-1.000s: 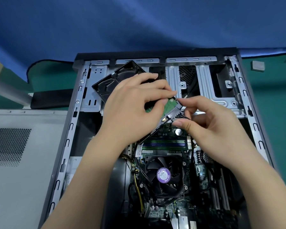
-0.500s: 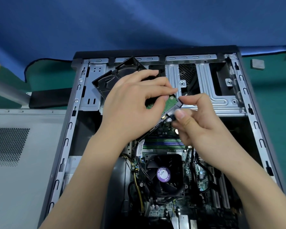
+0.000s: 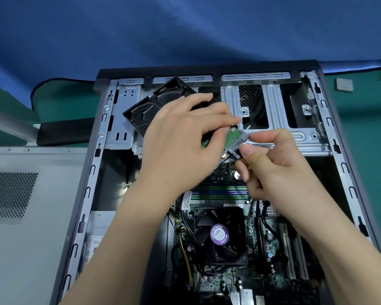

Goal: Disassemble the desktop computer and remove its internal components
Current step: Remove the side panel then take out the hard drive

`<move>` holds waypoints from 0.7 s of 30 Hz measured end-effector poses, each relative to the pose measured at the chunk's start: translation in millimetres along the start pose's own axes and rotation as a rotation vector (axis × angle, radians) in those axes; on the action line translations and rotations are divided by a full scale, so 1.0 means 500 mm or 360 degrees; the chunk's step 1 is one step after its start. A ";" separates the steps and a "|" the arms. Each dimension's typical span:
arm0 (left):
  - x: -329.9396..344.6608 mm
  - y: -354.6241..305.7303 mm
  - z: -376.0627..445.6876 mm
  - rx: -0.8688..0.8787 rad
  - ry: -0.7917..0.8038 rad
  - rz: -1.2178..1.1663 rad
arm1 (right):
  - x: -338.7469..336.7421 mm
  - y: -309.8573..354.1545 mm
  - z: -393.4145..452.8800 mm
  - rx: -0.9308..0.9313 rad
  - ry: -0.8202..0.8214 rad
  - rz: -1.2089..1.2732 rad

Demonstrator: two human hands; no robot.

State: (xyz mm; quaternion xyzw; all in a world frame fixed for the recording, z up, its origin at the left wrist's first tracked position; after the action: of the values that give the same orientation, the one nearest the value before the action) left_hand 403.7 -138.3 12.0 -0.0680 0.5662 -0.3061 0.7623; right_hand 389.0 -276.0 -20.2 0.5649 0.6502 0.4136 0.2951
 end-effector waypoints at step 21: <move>0.005 -0.002 0.005 0.0072 0.0231 0.0191 | 0.005 -0.009 0.007 -0.0026 -0.0032 -0.0396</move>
State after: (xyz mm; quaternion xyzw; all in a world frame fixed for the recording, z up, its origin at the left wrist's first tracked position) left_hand 406.3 -141.1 11.1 0.0056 0.6159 -0.2767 0.7377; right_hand 389.4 -273.0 -25.9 0.4817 0.7089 0.3734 0.3550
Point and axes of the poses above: each hand's wrist, its own z-axis towards the middle knuckle, its own x-axis out of the palm, y = z × x, the point moved 4 cm from there along z, towards the middle knuckle, and after that the axes turned 10 degrees about x, right-handed, at the moved point
